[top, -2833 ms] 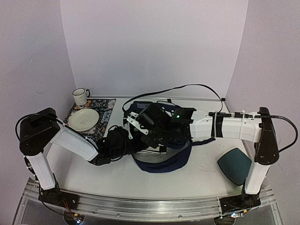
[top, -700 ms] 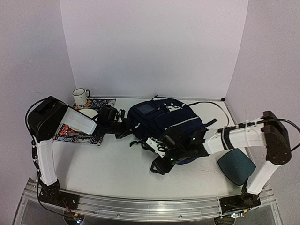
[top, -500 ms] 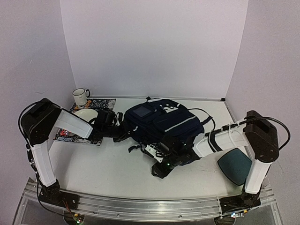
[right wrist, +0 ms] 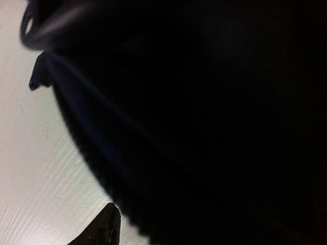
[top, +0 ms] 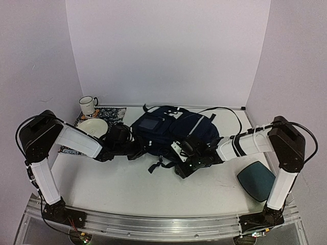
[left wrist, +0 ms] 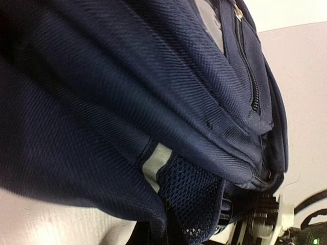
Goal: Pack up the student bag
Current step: Adjust the student bag at the center of the board.
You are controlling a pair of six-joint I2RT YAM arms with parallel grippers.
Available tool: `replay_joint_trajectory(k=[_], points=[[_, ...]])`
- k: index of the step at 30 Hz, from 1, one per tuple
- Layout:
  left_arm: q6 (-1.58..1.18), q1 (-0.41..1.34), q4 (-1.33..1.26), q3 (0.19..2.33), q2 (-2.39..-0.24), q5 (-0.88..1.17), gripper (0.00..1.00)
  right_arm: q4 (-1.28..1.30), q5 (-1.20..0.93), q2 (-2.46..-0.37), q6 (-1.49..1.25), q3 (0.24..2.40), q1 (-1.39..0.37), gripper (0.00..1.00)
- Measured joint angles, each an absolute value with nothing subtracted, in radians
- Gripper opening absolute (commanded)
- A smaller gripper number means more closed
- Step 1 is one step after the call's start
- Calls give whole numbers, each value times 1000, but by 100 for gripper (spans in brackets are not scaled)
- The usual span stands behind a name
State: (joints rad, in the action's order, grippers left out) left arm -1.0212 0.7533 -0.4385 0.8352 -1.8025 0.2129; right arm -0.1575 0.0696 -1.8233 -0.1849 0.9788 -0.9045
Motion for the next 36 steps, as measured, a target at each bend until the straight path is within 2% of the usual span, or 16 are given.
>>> replay_joint_trajectory(k=[8, 15, 22, 36], points=[[-1089, 780, -473, 837, -1825, 198, 0, -283, 40, -1740, -201, 877, -866, 57], [-1140, 796, -484, 850, -1849, 195, 0, -482, 49, -1609, -245, 820, -936, 53], [-1186, 806, -492, 851, -1851, 180, 0, -681, 152, -1695, -307, 820, -1010, 50], [-1215, 831, -493, 869, -1853, 162, 0, -746, 333, -1859, -400, 831, -1035, 52]])
